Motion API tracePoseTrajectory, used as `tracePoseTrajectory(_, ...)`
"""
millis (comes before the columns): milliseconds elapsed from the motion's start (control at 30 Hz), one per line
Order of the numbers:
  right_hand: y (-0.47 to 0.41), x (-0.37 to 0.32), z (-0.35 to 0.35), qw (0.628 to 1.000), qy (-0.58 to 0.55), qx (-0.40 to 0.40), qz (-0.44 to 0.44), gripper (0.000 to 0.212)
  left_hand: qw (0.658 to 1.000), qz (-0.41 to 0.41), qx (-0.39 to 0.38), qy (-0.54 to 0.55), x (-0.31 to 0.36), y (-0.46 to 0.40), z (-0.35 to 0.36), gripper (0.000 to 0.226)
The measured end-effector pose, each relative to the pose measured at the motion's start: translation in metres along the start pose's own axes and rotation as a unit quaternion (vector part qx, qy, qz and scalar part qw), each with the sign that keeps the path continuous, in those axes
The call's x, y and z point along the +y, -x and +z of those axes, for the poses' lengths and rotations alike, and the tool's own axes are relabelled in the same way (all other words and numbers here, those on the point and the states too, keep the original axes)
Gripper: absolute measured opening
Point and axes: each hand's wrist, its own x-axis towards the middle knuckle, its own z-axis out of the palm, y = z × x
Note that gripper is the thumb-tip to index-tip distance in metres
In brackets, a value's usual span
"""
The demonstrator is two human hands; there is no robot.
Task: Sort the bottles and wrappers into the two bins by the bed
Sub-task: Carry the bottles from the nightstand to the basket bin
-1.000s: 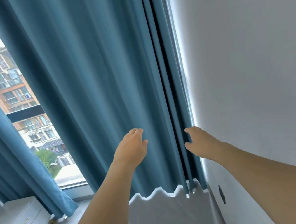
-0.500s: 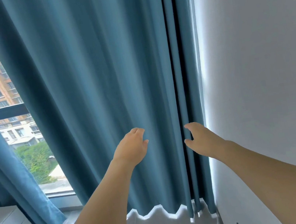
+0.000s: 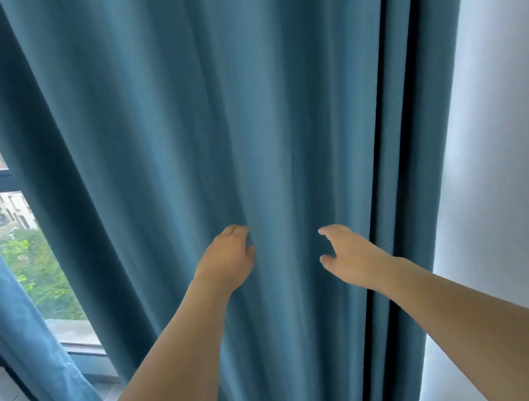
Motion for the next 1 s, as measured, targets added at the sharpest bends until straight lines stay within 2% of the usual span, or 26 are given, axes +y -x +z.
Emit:
tracePoseTrajectory(100, -0.053, -0.015, 0.02, 0.999, -0.002, -0.022, -0.036, 0.059, 0.999, -0.027, 0.001, -0.018, -0.027, -0.024, 0.007, 0.041)
tracePoseTrajectory(233, -0.129, -0.047, 0.056, 0.99, -0.012, -0.069, -0.126, 0.059, 0.994, -0.093, 0.014, -0.052, -0.082, -0.056, 0.005, 0.045)
tracePoseTrajectory(500, -0.255, -0.134, 0.117, 0.952, -0.038, -0.149, -0.265, 0.059, 0.957, -0.257, 0.075, -0.112, -0.194, -0.076, -0.03, 0.042)
tracePoseTrajectory(800, -0.288, -0.277, 0.21, 0.872, -0.058, -0.25, -0.417, 0.057, 0.885, -0.419, 0.105, -0.172, -0.293, 0.007, -0.067, 0.039)
tracePoseTrajectory(1000, -0.292, -0.38, 0.283, 0.822, -0.068, -0.309, -0.473, 0.046, 0.823, -0.531, 0.116, -0.164, -0.386, 0.068, -0.097, 0.044)
